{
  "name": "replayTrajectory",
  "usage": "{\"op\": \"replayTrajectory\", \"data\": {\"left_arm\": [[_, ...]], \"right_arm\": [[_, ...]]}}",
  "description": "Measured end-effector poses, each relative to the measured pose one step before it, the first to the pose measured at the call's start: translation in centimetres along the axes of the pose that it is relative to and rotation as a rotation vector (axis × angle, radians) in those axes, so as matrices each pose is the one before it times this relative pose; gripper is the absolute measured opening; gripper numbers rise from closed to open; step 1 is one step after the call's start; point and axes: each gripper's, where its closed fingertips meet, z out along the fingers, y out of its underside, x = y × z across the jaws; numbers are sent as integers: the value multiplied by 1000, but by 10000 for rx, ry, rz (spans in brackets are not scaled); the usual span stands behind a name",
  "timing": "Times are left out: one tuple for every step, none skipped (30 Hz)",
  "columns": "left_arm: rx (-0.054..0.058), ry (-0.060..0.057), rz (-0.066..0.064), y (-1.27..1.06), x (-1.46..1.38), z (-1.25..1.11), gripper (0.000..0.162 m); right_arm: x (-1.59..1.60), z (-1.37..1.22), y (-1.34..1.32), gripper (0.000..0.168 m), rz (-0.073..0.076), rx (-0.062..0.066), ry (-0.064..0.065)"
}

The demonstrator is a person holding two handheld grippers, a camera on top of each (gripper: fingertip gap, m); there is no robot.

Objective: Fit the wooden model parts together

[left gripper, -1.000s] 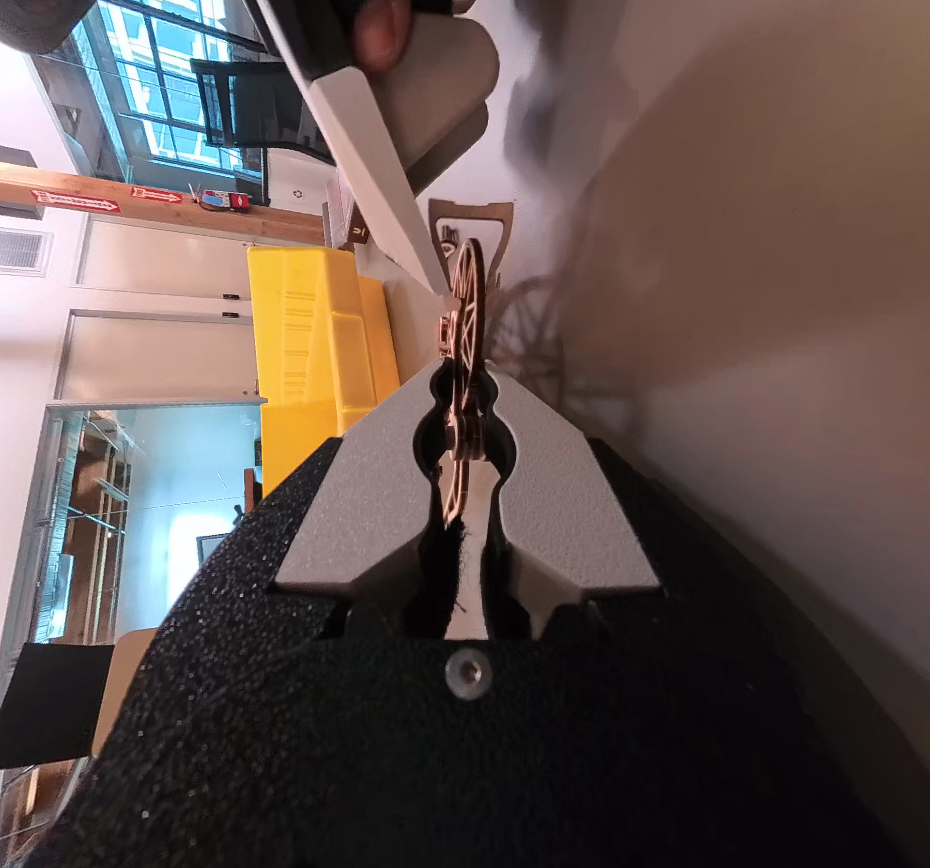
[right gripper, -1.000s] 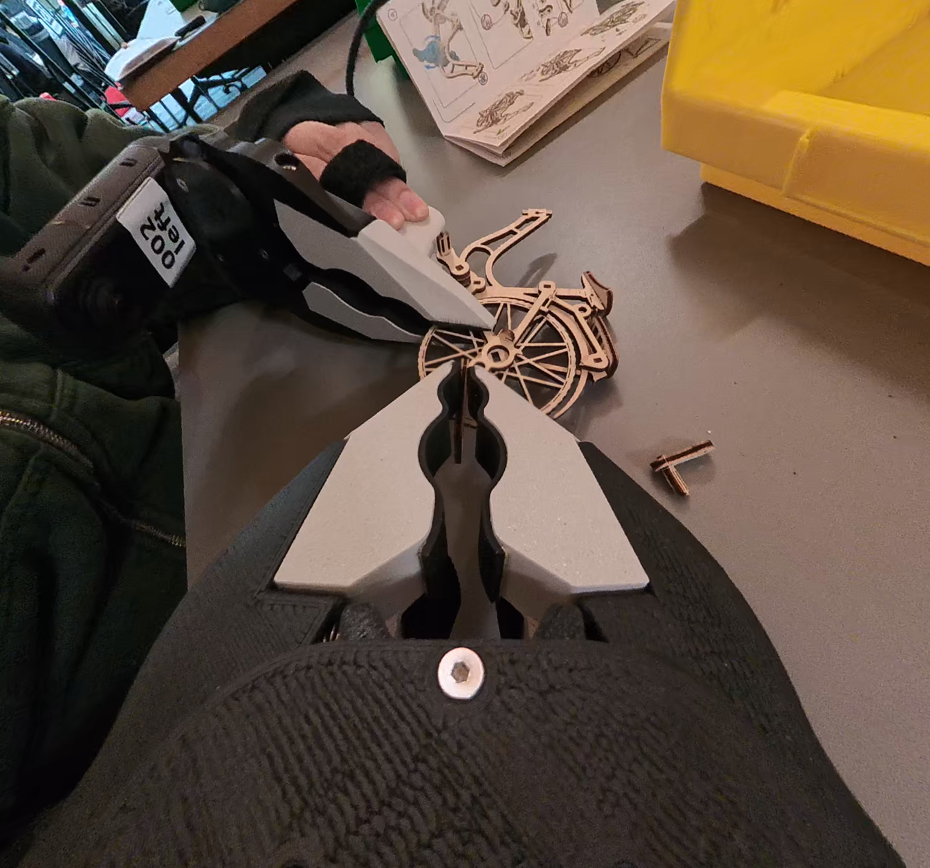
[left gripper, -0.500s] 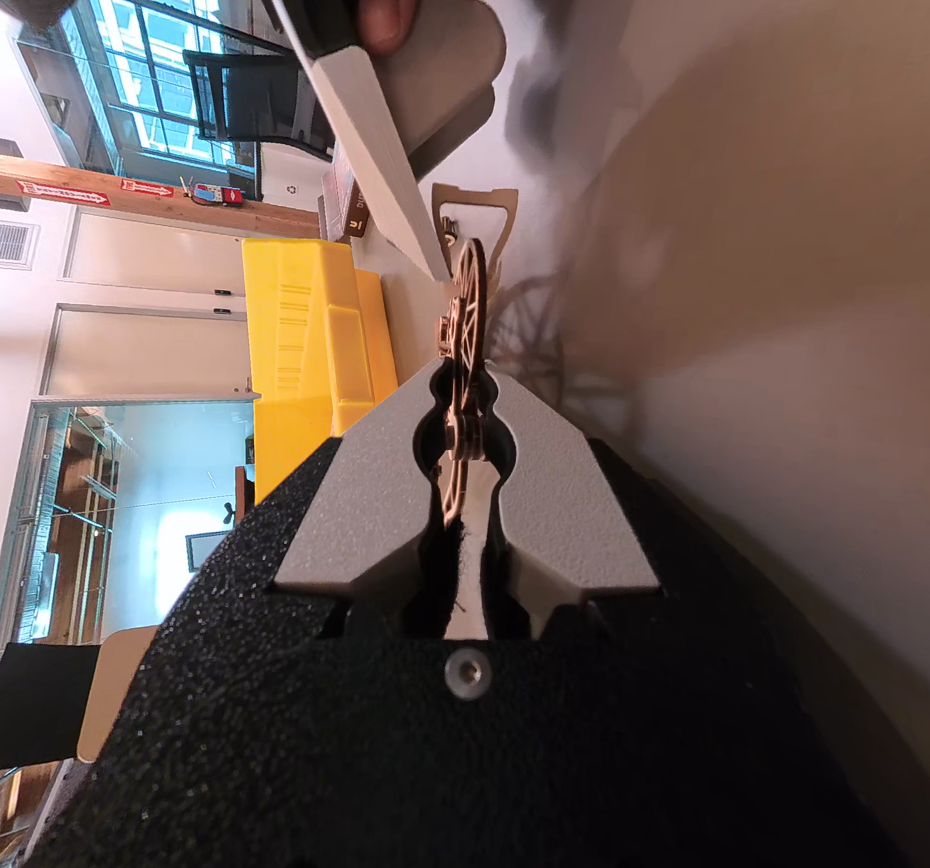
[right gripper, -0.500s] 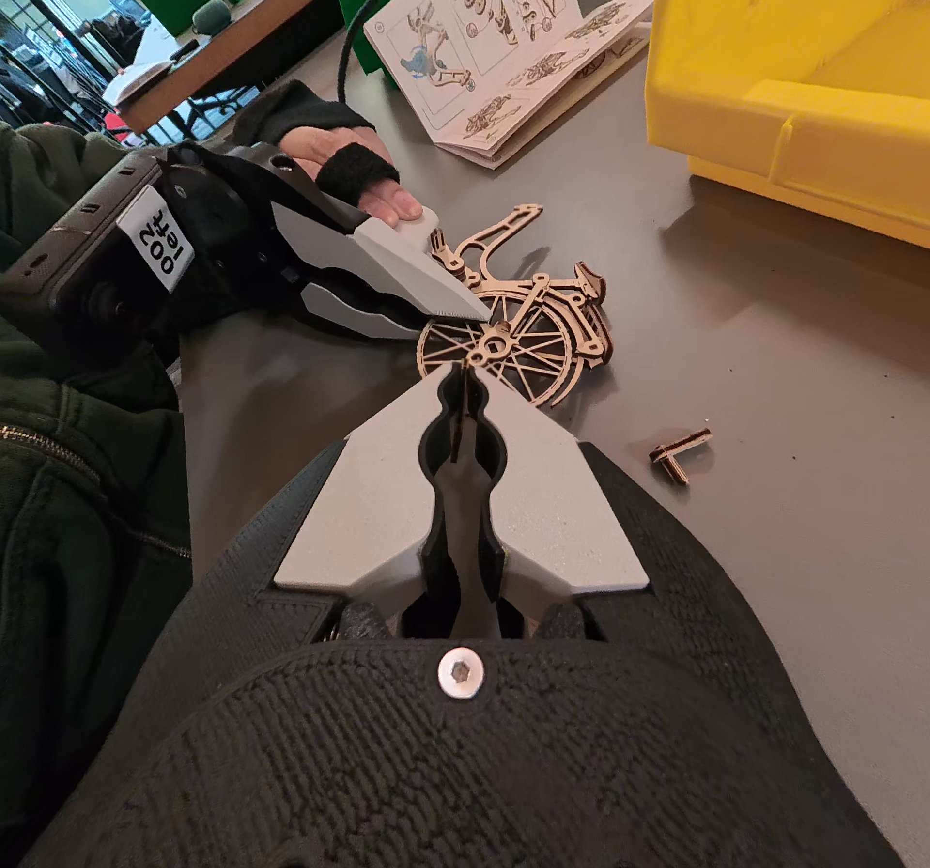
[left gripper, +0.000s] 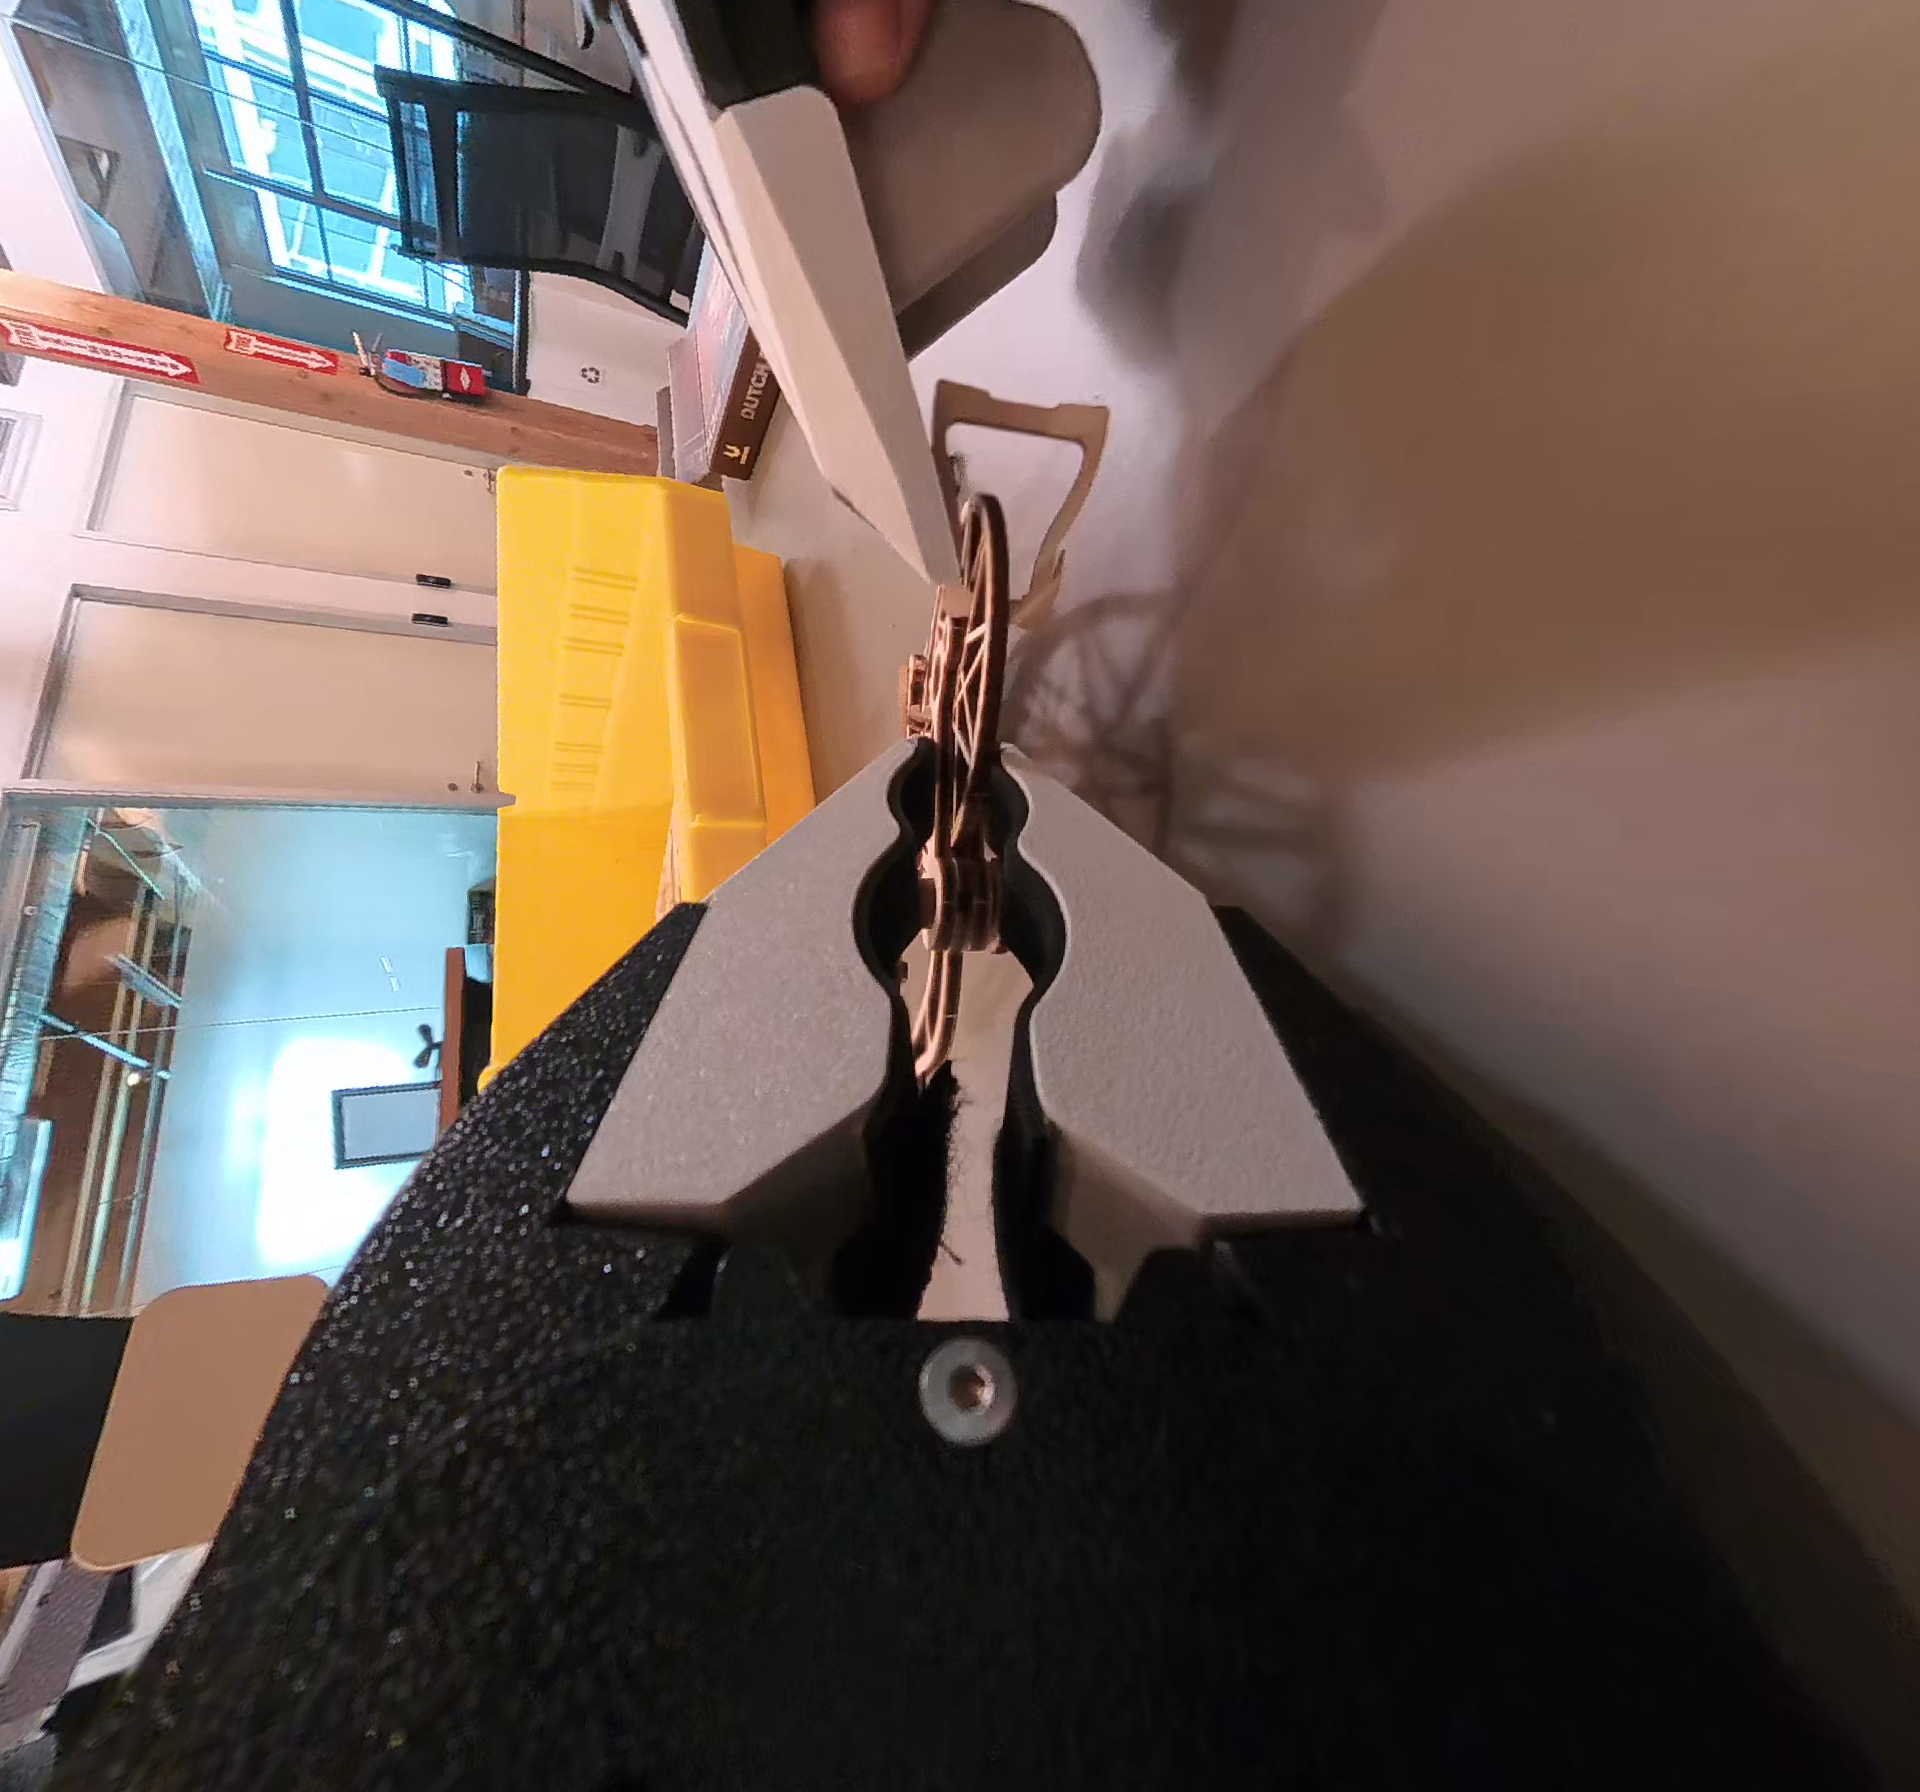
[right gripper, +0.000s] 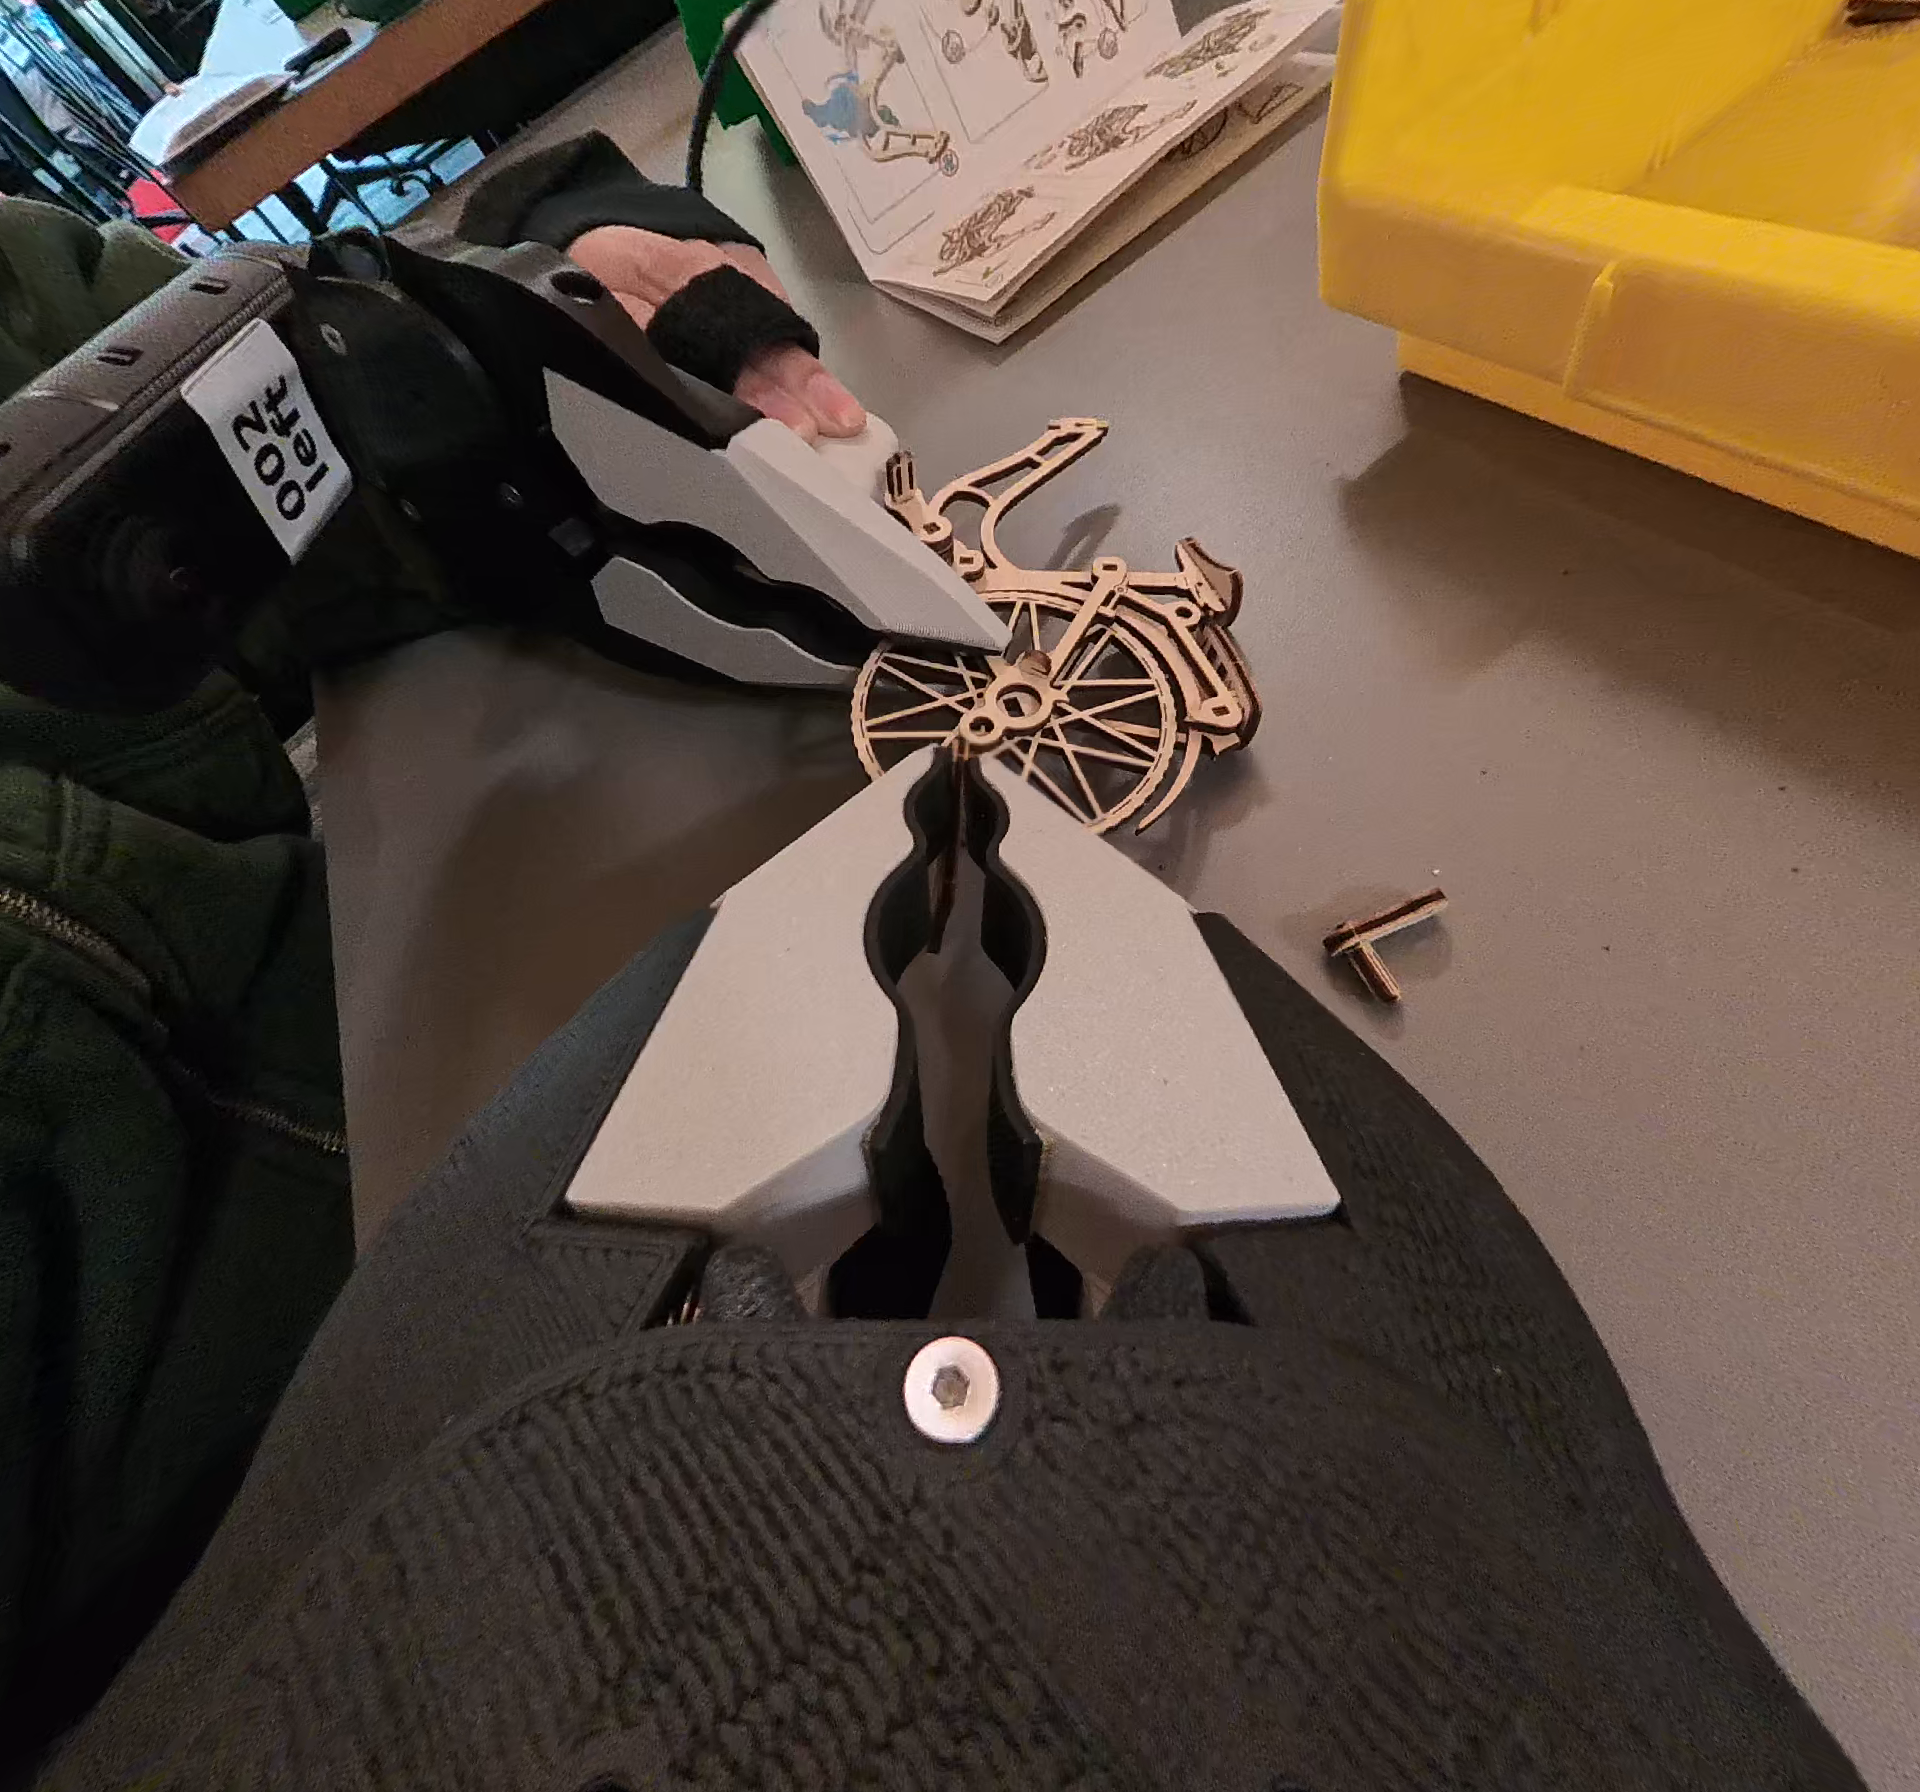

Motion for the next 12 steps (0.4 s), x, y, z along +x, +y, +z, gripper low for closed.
{"op": "replayTrajectory", "data": {"left_arm": [[-18, -20, 40, 19, -5, 4, 6], [1, 14, -47, 9, -9, 1, 6], [-1, -2, -50, 8, -32, -14, 6], [3, 8, -59, -1, -21, -15, 6], [6, 0, -51, -29, -26, -23, 6], [-1, -4, -64, -19, -21, -29, 6], [-8, 11, -69, -21, -21, -21, 6], [-13, 7, -15, -15, 8, -8, 6], [-25, -13, 40, 8, 1, 2, 6], [-44, -6, 43, 17, 8, 3, 6], [-67, 17, 59, 47, 42, 6, 6], [-38, -13, 110, -5, 61, 0, 6]], "right_arm": [[32, -12, -44, 0, -56, 23, 56], [23, 13, -6, 0, -40, 3, 48], [23, -11, -69, 0, -55, 39, 60], [-3, -19, -52, 0, -62, 33, 52], [2, -30, -57, 0, -47, 39, 35], [-11, -50, -68, 0, -42, 61, 32], [-10, -29, -46, 0, -27, 31, 20], [6, -4, -21, 0, -4, 18, 20], [26, 3, -16, 0, 0, 7, 28], [30, 6, -18, 0, -22, 12, 56], [65, 11, -44, 0, -38, 22, 97], [110, -61, -151, 0, -34, 100, 130]]}}
